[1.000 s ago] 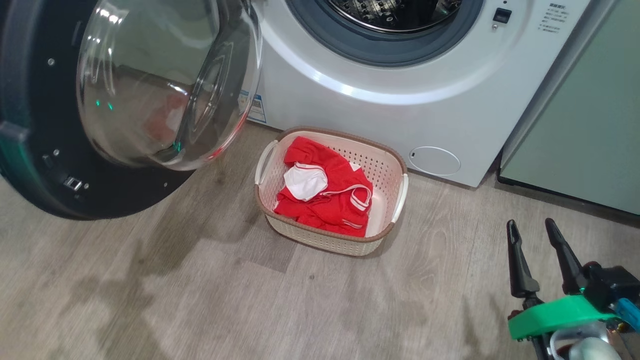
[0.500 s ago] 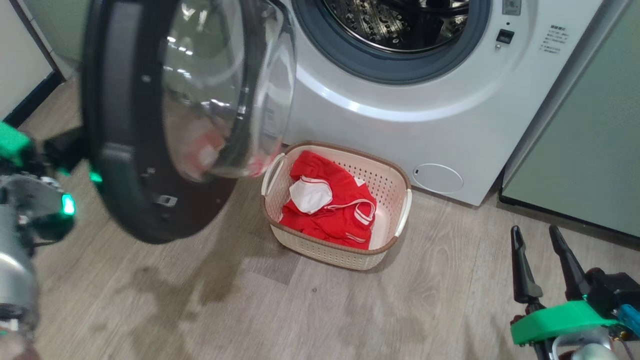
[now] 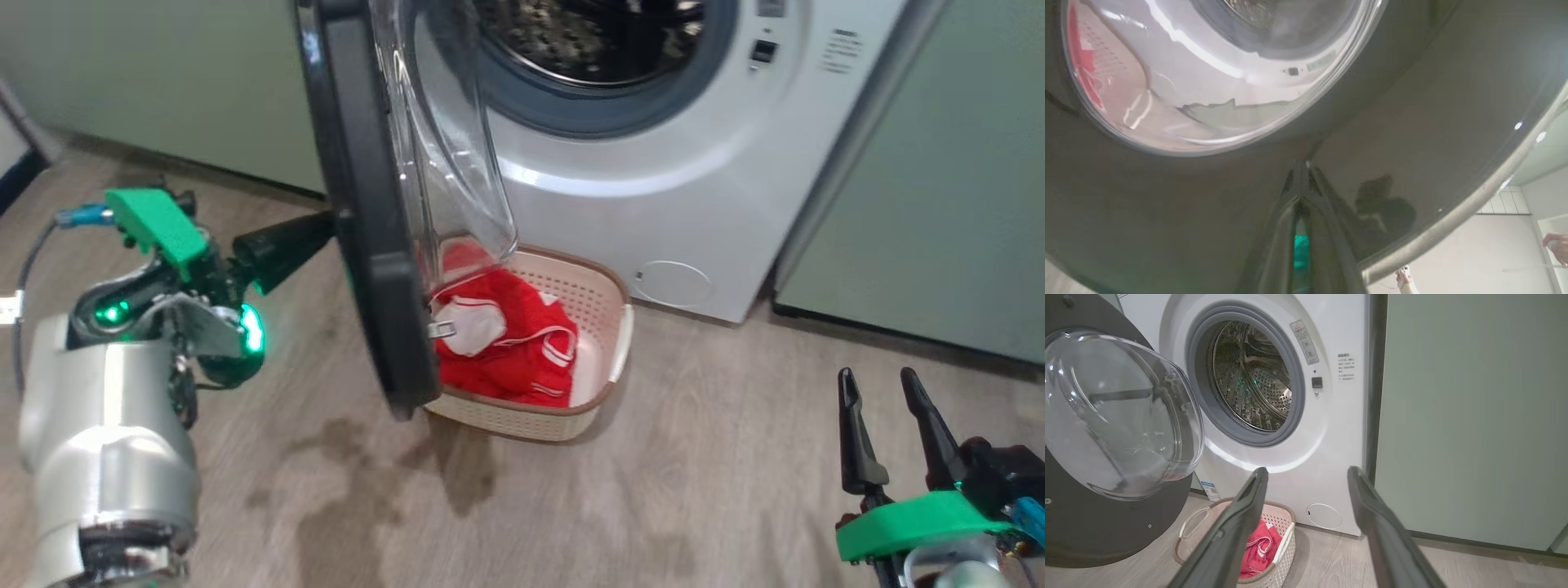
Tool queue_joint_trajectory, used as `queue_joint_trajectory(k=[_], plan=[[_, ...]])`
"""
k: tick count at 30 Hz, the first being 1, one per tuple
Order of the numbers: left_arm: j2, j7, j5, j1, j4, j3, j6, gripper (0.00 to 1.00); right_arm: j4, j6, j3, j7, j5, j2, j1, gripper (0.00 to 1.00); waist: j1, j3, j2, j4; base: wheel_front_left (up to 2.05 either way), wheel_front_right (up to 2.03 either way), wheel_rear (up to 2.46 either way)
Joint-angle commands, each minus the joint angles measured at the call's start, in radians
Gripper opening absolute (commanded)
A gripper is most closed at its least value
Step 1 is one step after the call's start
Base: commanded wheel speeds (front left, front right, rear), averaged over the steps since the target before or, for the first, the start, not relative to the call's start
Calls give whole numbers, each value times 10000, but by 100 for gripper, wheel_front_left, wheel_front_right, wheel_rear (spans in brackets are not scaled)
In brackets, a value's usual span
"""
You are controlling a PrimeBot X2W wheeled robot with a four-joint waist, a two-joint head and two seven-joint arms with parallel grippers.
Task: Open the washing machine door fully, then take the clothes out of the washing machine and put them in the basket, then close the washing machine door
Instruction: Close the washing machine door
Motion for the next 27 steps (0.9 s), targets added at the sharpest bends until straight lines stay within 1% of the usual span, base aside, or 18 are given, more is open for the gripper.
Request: queue_joint_trajectory(k=[1,5,6,8,13,17,22,27], plan=[[147,-14,-52,-28,-688,83,86,0,-266,-7,176,-61,-95,-66,-236,100,0,102,-1,-619,0,0,0],[4,-285,-100,202,-1144,86,281,0,-261,-7,172,-61,-93,-73,-287,100,0,214,-1,-1419,0,0,0],[4,-285,-100,202,-1144,86,281,0,-261,-7,172,-61,-93,-73,-287,100,0,214,-1,-1419,0,0,0],[-40,-361,-146,275,-1321,74,337,0,-264,-7,149,-61,-92,-83,-328,100,0,296,-1,-1846,0,0,0],[-104,-577,-260,446,-1644,66,404,0,-277,-7,116,-61,-78,-86,-406,100,0,430,-1,-2953,0,0,0],[-136,-743,-328,539,-1736,-6,382,0,-278,-7,25,-61,-66,-100,-374,100,0,458,-1,-3654,0,0,0],[-162,-1161,-466,470,-1490,-71,306,0,-282,-7,-75,-61,-73,-116,-314,100,0,431,-1,-4211,0,0,0],[-175,-1485,-681,359,-1068,-242,75,0,-288,-7,-127,-61,-68,-158,-269,100,0,318,-1,-4372,0,0,0]])
